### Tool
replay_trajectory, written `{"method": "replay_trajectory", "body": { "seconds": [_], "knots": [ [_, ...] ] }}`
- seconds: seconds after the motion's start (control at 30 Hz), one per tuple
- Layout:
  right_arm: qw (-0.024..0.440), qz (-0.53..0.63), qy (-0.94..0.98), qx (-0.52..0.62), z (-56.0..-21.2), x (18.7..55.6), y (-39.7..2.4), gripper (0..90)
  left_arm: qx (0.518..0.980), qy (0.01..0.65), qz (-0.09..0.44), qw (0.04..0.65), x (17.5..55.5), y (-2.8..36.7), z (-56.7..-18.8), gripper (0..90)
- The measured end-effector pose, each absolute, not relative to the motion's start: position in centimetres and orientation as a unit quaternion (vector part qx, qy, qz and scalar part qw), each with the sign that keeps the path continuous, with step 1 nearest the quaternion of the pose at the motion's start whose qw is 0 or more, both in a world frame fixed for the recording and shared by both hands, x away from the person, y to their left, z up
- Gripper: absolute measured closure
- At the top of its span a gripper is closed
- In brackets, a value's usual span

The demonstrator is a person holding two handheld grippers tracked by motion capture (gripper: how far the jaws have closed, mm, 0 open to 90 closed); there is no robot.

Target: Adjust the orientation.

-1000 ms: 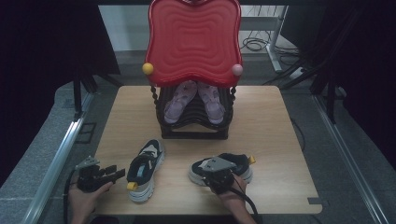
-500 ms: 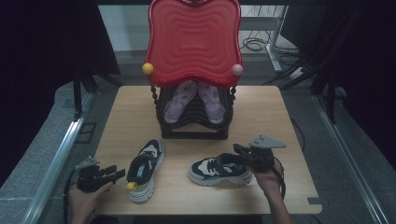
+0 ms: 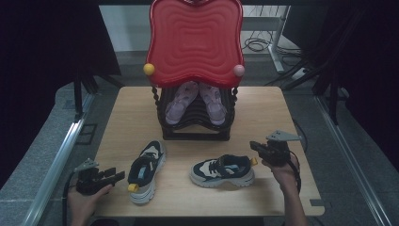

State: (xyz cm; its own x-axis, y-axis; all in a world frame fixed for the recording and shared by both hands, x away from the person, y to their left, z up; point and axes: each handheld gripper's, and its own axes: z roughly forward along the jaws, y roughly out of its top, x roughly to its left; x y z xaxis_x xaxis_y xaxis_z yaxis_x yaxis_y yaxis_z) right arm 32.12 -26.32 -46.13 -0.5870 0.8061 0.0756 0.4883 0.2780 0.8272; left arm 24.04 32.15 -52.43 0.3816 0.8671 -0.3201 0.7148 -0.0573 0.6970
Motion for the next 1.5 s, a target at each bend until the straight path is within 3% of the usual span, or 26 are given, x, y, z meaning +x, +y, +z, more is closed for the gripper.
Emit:
{"method": "replay_trajectory", "body": {
  "seconds": [0.43,1.5],
  "knots": [
    [0.150,0.415,0.819,0.366,-47.4,31.0,-25.2,90.0,0.721,0.549,0.095,0.412,24.1,32.1,-52.5,47.4],
    [0.170,0.389,0.837,0.344,-47.2,25.5,-26.5,90.0,0.718,0.551,0.097,0.413,24.1,32.5,-52.5,47.3]
  ]
}}
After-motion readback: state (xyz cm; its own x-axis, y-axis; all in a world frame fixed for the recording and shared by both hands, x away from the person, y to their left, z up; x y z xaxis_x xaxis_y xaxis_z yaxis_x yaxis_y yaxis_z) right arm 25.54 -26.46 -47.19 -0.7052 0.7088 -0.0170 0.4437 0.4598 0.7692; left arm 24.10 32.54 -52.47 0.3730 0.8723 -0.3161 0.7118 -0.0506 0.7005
